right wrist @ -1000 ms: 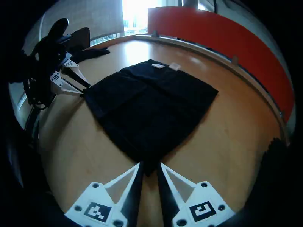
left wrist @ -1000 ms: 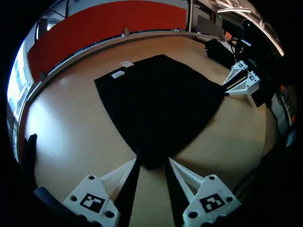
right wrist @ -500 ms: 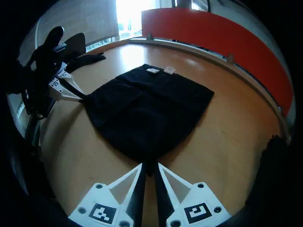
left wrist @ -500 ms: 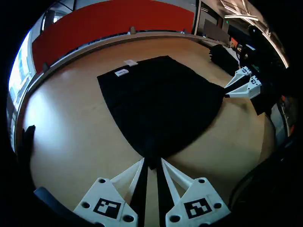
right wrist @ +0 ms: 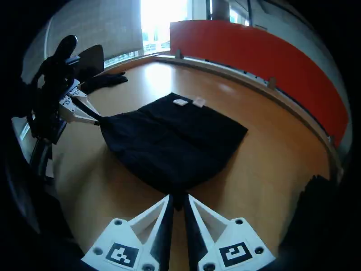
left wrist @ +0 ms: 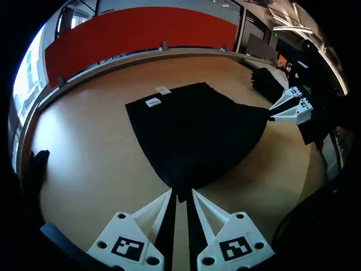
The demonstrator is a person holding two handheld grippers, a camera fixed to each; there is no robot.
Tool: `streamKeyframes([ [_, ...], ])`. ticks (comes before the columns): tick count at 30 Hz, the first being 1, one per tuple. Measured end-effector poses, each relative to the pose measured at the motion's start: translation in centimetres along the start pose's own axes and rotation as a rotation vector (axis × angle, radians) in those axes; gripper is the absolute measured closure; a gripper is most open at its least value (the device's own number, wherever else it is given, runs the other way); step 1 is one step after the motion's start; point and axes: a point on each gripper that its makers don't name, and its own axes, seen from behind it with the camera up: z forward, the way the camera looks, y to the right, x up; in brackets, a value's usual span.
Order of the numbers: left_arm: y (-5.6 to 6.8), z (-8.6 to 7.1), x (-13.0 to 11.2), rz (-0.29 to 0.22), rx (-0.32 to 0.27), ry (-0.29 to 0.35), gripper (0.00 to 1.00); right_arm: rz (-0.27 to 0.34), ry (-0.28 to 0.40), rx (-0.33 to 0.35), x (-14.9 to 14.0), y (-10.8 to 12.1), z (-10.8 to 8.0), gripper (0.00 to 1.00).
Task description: Fold towel
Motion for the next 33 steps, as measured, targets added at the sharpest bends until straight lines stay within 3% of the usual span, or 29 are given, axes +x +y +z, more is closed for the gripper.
streamKeyframes([
  [9, 0.2, -2.6, 2.6, -0.009, 0.012, 0.027, 0.85, -0.003, 0.054, -0.015, 3.1, 0.1, -2.7, 0.85],
  [21, 1.6, -5.8, 4.9, -0.049, -0.002, 0.044, 0.85, -0.007, 0.06, -0.018, 4.7, 0.2, -5.8, 0.85],
  [33, 1.7, -7.9, 6.2, -0.061, -0.001, 0.06, 0.85, -0.022, 0.053, 0.01, 5.6, -1.0, -7.9, 0.85],
])
